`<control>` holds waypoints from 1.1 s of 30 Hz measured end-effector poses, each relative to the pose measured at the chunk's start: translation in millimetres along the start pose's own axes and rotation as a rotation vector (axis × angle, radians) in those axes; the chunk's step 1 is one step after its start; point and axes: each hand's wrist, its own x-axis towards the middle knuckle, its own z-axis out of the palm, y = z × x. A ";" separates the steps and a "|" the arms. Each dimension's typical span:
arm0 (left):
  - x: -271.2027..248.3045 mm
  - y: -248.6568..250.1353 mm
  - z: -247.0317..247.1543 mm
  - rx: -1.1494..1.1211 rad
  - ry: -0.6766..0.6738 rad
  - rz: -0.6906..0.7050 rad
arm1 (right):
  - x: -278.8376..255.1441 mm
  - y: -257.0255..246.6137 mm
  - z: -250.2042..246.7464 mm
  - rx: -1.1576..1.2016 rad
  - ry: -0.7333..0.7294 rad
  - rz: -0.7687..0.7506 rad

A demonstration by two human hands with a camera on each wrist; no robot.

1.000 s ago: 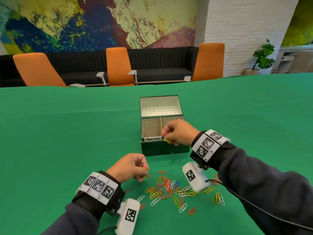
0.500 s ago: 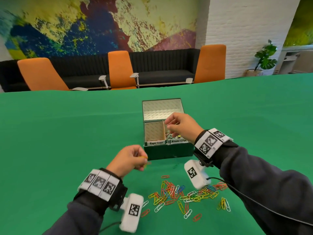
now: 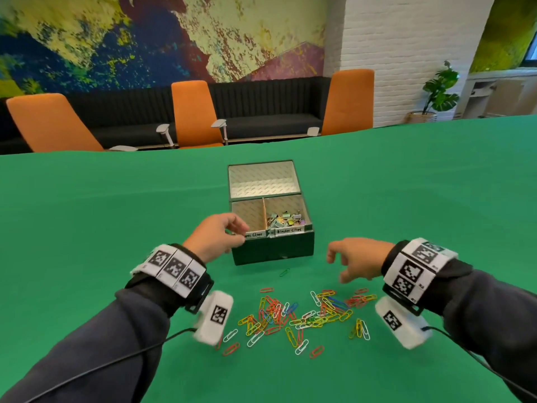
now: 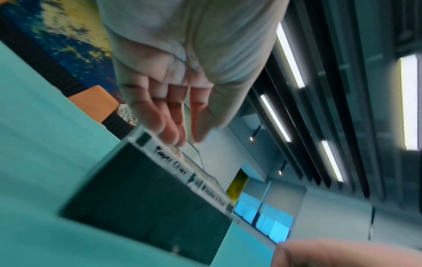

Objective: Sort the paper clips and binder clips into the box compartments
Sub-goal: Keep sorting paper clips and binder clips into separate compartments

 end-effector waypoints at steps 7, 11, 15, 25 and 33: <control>-55.0 -44.0 2.8 0.485 -0.486 -0.181 | -16.4 21.4 6.5 -0.183 -0.198 0.282; -76.1 -45.6 12.8 0.508 -0.596 -0.269 | -24.6 -1.1 19.8 0.130 -0.237 0.247; -80.0 -25.6 32.3 0.601 -0.584 -0.149 | -16.8 -42.2 33.4 0.098 -0.191 0.107; -60.2 3.5 64.0 0.598 -0.571 -0.029 | 4.6 -70.3 44.4 -0.112 -0.130 -0.082; -45.4 26.1 82.5 0.654 -0.604 0.084 | 14.7 -33.9 35.5 0.306 -0.075 -0.025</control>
